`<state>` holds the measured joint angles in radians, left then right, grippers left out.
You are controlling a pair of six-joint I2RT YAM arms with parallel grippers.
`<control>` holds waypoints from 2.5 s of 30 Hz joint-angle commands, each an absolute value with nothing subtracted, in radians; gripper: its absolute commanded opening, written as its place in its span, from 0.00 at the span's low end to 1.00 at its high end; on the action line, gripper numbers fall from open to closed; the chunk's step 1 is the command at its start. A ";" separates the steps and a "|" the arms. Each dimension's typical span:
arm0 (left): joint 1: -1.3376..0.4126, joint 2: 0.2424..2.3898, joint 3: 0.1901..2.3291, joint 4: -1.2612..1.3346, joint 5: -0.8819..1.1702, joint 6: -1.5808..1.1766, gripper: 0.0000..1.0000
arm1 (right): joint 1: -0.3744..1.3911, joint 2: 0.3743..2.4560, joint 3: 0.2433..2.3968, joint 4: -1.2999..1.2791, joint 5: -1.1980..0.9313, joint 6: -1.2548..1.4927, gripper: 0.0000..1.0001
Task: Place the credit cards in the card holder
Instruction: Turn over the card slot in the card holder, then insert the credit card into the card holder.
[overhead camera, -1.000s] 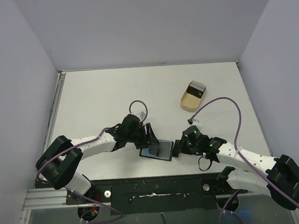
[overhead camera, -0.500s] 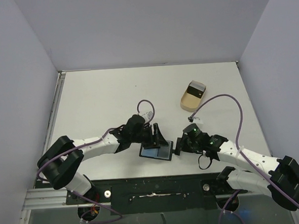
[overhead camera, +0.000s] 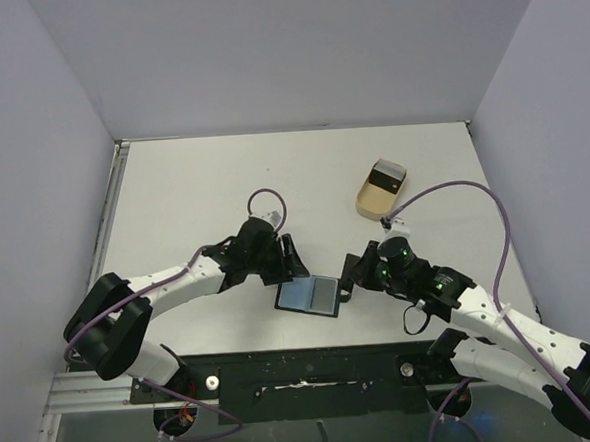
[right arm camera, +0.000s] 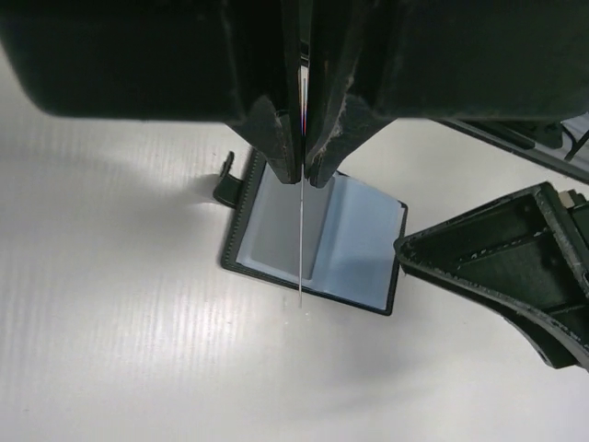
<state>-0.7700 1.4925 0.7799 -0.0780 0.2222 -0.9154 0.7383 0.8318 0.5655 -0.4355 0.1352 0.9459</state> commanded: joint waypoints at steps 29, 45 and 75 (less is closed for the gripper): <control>-0.737 1.442 0.674 -0.259 0.065 -0.856 0.31 | 0.644 1.317 0.450 0.203 -0.354 0.990 0.04; -0.799 1.449 0.632 -0.223 0.063 -0.902 0.10 | 0.636 1.418 0.428 0.282 -0.395 1.016 0.10; -0.810 1.447 0.598 -0.140 0.120 -0.928 0.00 | 0.606 1.475 0.379 0.453 -0.419 1.054 0.07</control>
